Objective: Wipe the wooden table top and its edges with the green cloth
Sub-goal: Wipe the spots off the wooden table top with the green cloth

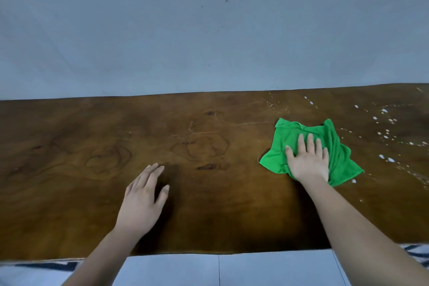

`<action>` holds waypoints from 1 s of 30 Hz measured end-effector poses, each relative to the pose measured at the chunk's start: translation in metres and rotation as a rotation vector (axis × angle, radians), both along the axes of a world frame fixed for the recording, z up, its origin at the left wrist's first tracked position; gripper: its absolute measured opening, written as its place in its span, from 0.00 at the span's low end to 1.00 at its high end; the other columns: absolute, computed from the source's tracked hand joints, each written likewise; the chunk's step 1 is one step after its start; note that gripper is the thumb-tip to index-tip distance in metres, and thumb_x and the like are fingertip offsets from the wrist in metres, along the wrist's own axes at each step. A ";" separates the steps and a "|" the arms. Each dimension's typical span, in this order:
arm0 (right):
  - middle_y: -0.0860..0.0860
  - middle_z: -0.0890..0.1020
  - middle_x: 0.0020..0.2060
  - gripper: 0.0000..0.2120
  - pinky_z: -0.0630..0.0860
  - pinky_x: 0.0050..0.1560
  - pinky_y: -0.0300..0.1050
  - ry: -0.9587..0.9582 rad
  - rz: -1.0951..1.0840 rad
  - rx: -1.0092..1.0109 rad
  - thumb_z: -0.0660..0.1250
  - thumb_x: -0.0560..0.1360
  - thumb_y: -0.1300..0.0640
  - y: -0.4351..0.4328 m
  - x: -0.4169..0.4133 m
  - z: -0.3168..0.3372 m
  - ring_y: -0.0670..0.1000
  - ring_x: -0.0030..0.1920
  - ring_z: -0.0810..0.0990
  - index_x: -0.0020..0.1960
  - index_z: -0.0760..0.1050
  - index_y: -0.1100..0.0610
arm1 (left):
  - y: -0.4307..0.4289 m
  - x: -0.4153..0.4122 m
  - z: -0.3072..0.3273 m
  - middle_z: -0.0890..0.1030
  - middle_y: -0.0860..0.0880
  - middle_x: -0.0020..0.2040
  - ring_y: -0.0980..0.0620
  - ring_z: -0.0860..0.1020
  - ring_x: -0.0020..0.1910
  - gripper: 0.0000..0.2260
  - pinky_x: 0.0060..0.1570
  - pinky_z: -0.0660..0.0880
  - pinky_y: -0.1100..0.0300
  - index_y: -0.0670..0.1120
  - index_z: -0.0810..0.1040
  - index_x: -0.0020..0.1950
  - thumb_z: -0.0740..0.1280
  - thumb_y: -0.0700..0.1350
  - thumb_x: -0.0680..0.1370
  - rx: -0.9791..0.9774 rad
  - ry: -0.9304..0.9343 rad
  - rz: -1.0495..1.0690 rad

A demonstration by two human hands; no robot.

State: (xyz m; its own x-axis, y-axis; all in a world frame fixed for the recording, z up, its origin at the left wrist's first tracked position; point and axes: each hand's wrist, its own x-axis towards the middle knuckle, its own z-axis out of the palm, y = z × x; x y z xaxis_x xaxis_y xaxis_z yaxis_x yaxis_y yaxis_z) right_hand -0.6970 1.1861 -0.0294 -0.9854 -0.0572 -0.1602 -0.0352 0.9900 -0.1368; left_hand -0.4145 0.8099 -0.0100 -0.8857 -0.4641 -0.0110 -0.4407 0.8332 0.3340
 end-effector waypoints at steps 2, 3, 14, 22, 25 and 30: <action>0.54 0.38 0.89 0.39 0.43 0.88 0.62 0.005 0.092 0.004 0.32 0.85 0.31 -0.032 0.033 0.000 0.59 0.89 0.39 0.90 0.36 0.50 | 0.007 0.010 -0.001 0.61 0.56 0.88 0.49 0.61 0.87 0.29 0.83 0.54 0.49 0.59 0.63 0.87 0.58 0.65 0.87 0.005 0.003 0.003; 0.54 0.37 0.89 0.39 0.41 0.88 0.62 0.003 0.153 -0.002 0.32 0.85 0.32 -0.048 0.054 -0.001 0.59 0.89 0.38 0.90 0.36 0.50 | 0.010 0.015 -0.002 0.61 0.56 0.88 0.50 0.62 0.87 0.29 0.83 0.54 0.49 0.58 0.63 0.87 0.58 0.64 0.87 0.004 0.003 0.000; 0.45 0.37 0.89 0.35 0.35 0.87 0.57 0.034 0.602 -0.086 0.38 0.88 0.31 -0.092 0.199 -0.012 0.50 0.88 0.33 0.90 0.40 0.43 | 0.054 0.048 -0.010 0.65 0.56 0.87 0.52 0.61 0.86 0.25 0.83 0.59 0.49 0.55 0.67 0.86 0.60 0.58 0.88 0.053 0.068 -0.081; 0.44 0.57 0.89 0.29 0.54 0.88 0.53 0.018 0.561 -0.405 0.57 0.90 0.40 -0.049 0.199 0.008 0.49 0.89 0.52 0.89 0.61 0.46 | 0.094 0.052 -0.009 0.67 0.54 0.85 0.52 0.63 0.86 0.24 0.80 0.63 0.47 0.52 0.70 0.84 0.64 0.55 0.88 0.104 0.151 -0.153; 0.45 0.65 0.86 0.25 0.64 0.85 0.54 0.055 0.526 -0.446 0.62 0.89 0.44 -0.005 0.188 0.010 0.51 0.86 0.61 0.85 0.69 0.48 | 0.122 0.034 -0.005 0.68 0.54 0.85 0.51 0.64 0.85 0.25 0.80 0.64 0.47 0.52 0.70 0.84 0.65 0.54 0.87 0.107 0.172 -0.180; 0.47 0.70 0.83 0.24 0.68 0.82 0.57 0.123 0.501 -0.419 0.65 0.88 0.47 0.089 0.131 0.008 0.51 0.83 0.65 0.83 0.72 0.51 | 0.185 -0.015 -0.009 0.68 0.53 0.85 0.49 0.67 0.84 0.27 0.82 0.65 0.45 0.51 0.69 0.84 0.66 0.55 0.86 0.073 0.160 -0.197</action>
